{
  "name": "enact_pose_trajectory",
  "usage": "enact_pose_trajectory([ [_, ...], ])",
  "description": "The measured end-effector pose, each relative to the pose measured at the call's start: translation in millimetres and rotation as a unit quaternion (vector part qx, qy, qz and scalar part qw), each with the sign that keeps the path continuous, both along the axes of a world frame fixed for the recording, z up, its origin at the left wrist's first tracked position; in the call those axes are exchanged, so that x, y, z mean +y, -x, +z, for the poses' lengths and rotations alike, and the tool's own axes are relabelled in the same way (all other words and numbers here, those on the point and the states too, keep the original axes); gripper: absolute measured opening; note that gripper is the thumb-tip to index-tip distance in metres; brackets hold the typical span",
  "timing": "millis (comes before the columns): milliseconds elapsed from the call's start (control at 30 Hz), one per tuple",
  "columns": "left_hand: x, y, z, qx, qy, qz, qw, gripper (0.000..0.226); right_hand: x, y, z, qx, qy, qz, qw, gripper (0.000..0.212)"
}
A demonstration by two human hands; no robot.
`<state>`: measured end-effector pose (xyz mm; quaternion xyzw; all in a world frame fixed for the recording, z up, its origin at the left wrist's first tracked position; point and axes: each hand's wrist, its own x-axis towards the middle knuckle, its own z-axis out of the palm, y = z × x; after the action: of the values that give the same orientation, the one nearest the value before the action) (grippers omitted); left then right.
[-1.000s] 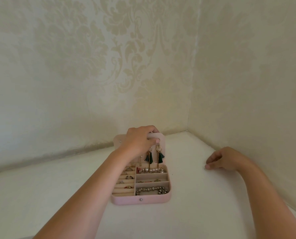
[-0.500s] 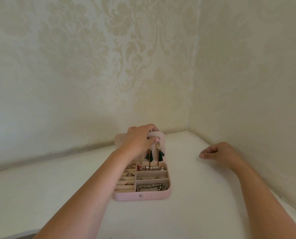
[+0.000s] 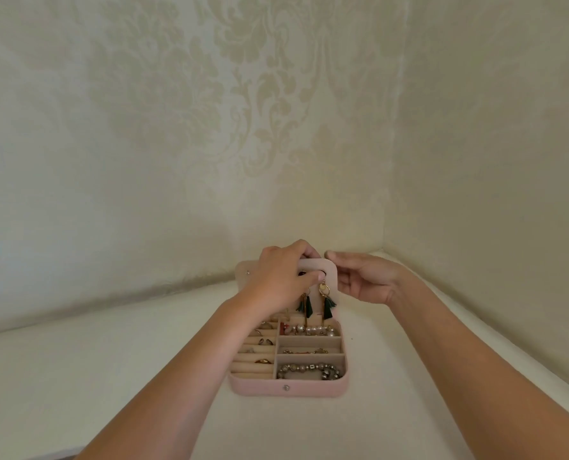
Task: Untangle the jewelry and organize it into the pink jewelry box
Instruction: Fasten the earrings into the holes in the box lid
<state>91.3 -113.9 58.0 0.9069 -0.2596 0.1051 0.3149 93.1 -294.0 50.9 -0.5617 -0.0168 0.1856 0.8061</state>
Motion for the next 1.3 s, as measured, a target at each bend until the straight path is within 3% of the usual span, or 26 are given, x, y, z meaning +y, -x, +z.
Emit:
enact_pose_trajectory([
  [167, 3, -1, 1, 0.013, 0.013, -0.026, 0.999, 0.021, 0, -9, -11, 0.014, -0.009, 0.077, 0.997, 0.032],
  [300, 2, -5, 1, 0.010, 0.005, -0.026, 1.000, 0.020, -5, -16, -22, 0.018, -0.034, 0.108, 0.993, 0.064],
  [500, 0, -7, 1, 0.009, 0.003, -0.032, 0.999, 0.018, 0, -17, -27, 0.041, -0.071, 0.098, 0.992, 0.034],
  [733, 0, -6, 3, 0.001, -0.001, -0.033, 0.999, 0.021, 1, -21, -30, 0.046, -0.098, 0.126, 0.986, 0.070],
  [1300, 0, -3, 6, 0.012, 0.000, -0.030, 0.999, 0.021, 1, -19, -35, 0.048, -0.089, 0.139, 0.985, 0.063],
])
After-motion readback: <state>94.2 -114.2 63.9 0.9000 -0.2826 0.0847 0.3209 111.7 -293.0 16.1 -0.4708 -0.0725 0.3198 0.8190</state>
